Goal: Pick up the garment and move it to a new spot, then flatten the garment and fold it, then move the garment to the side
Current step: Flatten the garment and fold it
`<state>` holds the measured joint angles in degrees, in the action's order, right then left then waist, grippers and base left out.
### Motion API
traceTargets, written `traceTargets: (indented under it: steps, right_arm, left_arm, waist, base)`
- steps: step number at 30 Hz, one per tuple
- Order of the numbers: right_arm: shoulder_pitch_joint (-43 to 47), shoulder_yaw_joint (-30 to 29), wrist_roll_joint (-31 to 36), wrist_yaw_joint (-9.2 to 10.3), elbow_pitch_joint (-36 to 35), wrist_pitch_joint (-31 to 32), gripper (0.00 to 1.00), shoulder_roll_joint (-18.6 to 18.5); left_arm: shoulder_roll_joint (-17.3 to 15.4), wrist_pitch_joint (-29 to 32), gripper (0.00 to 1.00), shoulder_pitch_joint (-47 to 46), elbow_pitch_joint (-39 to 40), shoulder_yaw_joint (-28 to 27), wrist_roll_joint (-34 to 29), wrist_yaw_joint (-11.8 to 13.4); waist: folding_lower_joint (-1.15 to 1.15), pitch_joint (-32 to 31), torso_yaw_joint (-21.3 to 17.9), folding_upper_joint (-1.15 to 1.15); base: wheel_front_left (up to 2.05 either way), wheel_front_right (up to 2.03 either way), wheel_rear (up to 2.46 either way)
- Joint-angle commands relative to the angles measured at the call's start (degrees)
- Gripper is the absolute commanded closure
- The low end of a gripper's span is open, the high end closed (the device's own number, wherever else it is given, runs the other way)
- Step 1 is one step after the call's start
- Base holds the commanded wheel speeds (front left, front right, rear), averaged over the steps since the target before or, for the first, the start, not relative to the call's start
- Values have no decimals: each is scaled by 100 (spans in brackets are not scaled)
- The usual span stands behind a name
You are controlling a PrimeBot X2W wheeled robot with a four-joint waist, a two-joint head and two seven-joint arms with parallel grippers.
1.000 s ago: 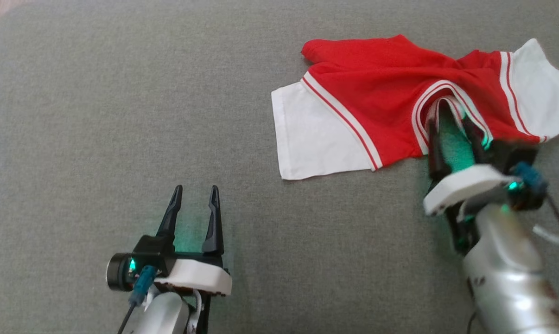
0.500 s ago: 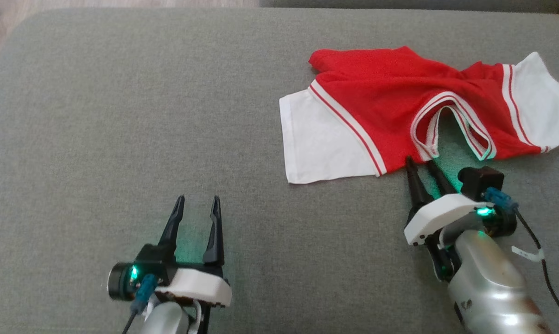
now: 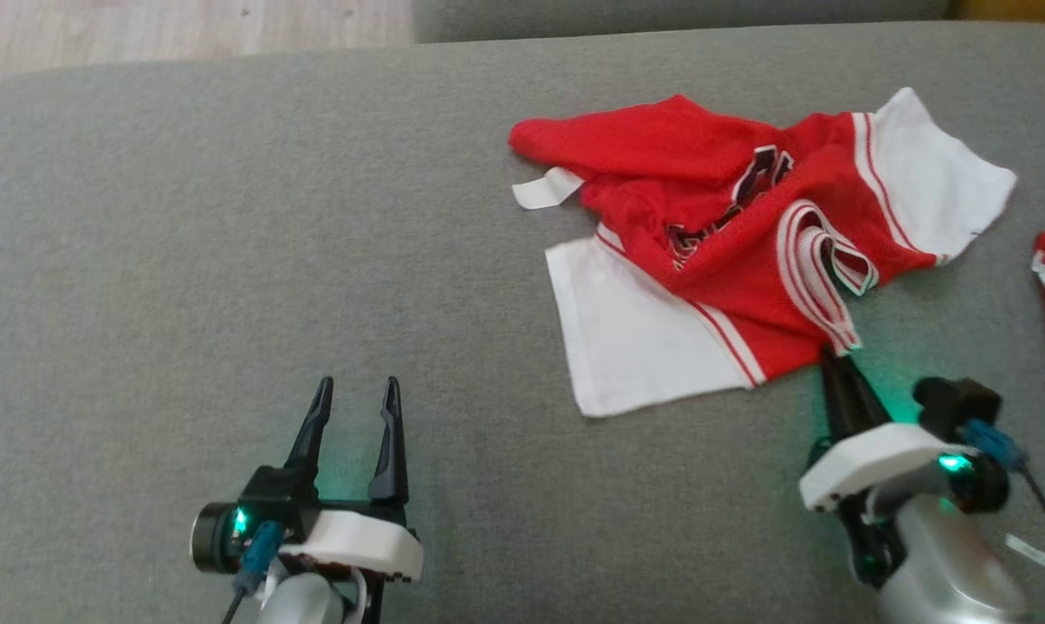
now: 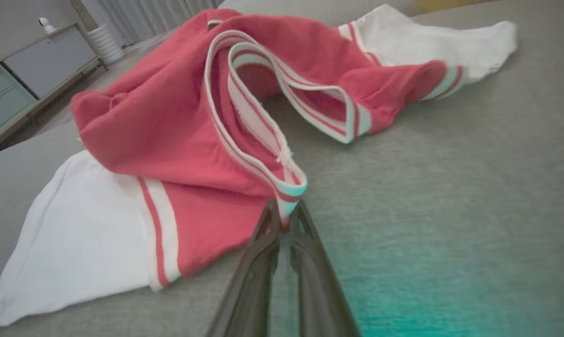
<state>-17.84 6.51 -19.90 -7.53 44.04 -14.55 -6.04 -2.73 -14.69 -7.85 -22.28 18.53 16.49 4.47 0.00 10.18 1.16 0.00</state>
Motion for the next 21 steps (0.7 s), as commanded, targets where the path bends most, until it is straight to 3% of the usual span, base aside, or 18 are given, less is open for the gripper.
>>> traceTargets:
  steps: [1,6,7,8,9,14,21]
  right_arm:
    - [60,31,-55,4,-212,-45,100,-74]
    - [392,-327,-123,4,-439,-45,100,-257]
    - [401,-394,-79,4,-500,-45,65,-287]
    - [387,-454,-21,4,-573,-45,24,-299]
    - [361,-539,34,4,-671,-45,0,-292]
    - [161,-634,292,4,-1336,-45,0,-84]
    - [-112,-326,357,4,-1797,-45,0,136]
  left_arm:
    - [-15,-30,0,-111,168,-158,-55,-16]
    - [-15,-30,0,-228,161,-120,-69,-43]
    - [-15,-30,0,-277,142,-111,-65,-51]
    - [-15,-30,0,-340,127,-108,-71,-59]
    - [-15,-30,0,-416,106,-102,-65,-71]
    - [-15,-30,0,-1040,-126,-77,-116,-193]
    - [-15,-30,0,-2371,-1084,-57,-168,-608]
  waist:
    - [0,-21,-85,0]
    - [0,27,-321,0]
    - [0,56,-373,0]
    - [0,98,-437,0]
    - [0,141,-492,0]
    - [0,481,-792,0]
    - [0,1016,-1170,0]
  base:
    - [0,0,0]
    - [0,0,0]
    - [0,0,0]
    - [0,0,0]
    - [0,0,0]
    - [0,0,0]
    - [0,0,0]
